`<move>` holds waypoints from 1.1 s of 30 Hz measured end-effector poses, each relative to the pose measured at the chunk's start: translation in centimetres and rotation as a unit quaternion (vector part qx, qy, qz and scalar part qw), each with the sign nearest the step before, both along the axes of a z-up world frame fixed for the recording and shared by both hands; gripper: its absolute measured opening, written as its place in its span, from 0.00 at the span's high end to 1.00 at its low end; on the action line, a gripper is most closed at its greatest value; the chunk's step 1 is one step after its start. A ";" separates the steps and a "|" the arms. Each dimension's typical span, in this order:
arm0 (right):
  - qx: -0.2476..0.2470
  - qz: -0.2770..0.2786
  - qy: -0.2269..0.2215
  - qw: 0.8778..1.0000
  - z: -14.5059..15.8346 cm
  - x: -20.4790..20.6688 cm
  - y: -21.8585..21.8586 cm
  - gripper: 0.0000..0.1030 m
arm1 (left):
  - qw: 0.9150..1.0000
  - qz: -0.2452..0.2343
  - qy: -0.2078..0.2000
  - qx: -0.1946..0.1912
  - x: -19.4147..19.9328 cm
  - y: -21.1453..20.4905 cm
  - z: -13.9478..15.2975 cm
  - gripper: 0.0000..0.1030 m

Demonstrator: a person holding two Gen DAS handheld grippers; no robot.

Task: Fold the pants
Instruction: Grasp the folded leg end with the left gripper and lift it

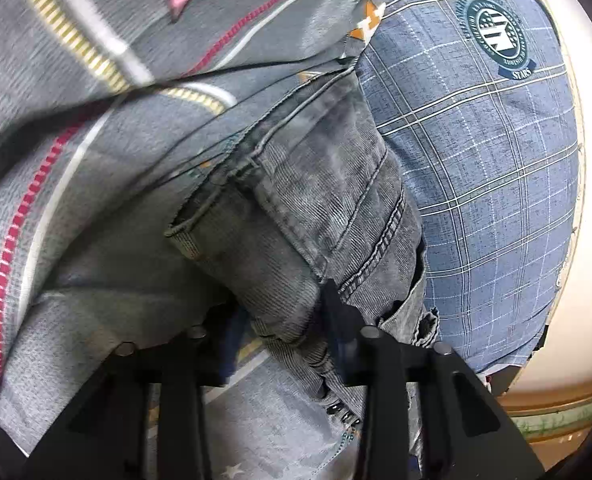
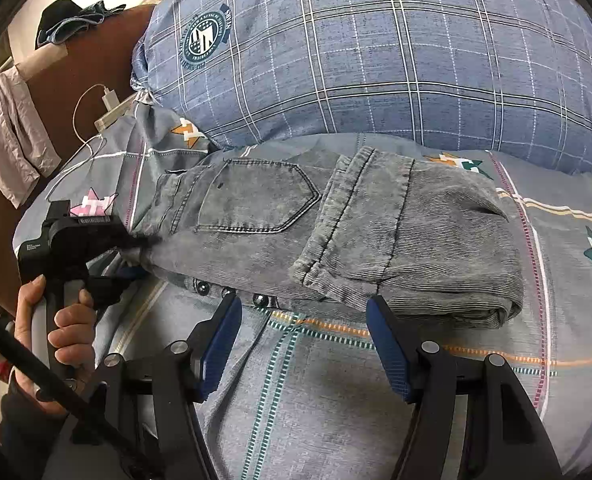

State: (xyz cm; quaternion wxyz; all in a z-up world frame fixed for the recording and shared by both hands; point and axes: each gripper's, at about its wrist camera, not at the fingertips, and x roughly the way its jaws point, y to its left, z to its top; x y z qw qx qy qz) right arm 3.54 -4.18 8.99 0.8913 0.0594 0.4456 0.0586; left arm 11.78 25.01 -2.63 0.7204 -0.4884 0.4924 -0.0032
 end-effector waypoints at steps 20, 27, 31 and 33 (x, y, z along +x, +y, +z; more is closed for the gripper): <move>0.242 0.033 0.081 0.966 -1.2 10.1 -2.8 0.35 | 0.962 -0.058 -0.143 0.227 0.4 -6.6 9.7 0.86; 0.313 0.044 0.055 0.947 0.3 10.2 -7.0 0.34 | 0.859 -0.169 -0.289 0.388 -3.0 -18.1 15.2 0.86; 0.345 0.057 0.021 0.937 2.7 10.0 -9.9 0.26 | 0.824 -0.229 -0.311 0.416 -3.7 -23.2 15.6 0.87; 0.361 0.063 0.012 0.930 3.4 10.1 -11.0 0.22 | 0.815 -0.254 -0.314 0.416 -4.1 -24.6 15.2 0.87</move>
